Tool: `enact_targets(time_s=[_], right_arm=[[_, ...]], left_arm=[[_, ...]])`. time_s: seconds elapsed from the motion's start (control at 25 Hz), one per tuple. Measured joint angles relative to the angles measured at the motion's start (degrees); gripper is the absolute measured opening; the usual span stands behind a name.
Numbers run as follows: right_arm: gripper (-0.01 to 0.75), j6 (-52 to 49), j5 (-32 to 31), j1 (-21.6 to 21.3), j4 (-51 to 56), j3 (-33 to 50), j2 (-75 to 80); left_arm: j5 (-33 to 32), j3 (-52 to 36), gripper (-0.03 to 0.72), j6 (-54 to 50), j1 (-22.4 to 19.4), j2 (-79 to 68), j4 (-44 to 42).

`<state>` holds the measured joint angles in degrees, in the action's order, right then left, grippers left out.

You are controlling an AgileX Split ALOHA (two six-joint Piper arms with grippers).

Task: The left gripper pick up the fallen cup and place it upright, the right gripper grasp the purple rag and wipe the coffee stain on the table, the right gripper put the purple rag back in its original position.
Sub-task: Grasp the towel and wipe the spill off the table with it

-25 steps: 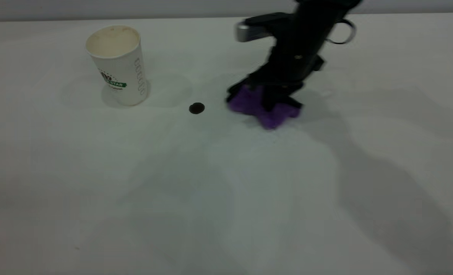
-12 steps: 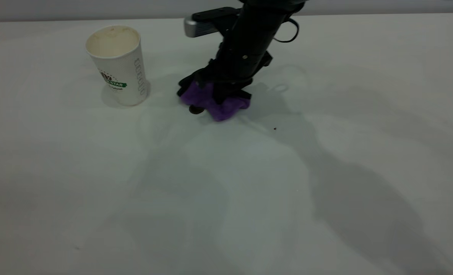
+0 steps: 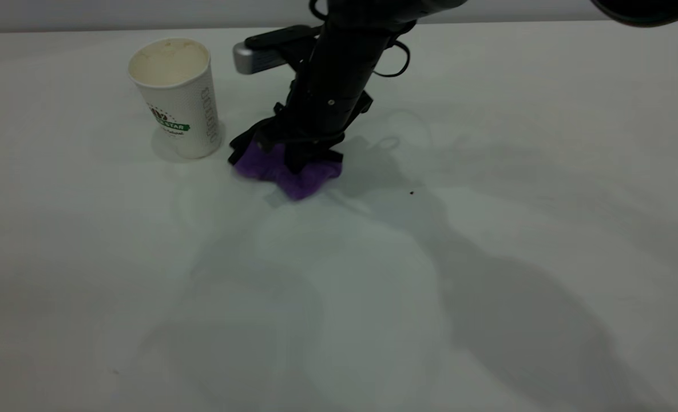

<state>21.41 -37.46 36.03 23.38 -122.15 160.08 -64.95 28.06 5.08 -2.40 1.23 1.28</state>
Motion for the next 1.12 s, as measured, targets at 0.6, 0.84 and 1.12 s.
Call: enact_targets(time_s=[0.6, 0.84, 1.12], right_arm=[[0.061, 1.61, -17.93, 2.36, -1.28, -0.53, 0.14], [0.066, -9.19, -13.91, 0.64, -5.66, -0.53, -0.26], [0.070, -17.51, -9.98, -4.50, -9.21, -4.51, 0.45]], left_arm=[[0.00, 0.00, 0.526, 0.00, 0.00, 0.00, 0.00], [0.00, 0.00, 0.526, 0.00, 0.00, 0.00, 0.00], [0.00, 0.00, 0.526, 0.00, 0.00, 0.00, 0.00]])
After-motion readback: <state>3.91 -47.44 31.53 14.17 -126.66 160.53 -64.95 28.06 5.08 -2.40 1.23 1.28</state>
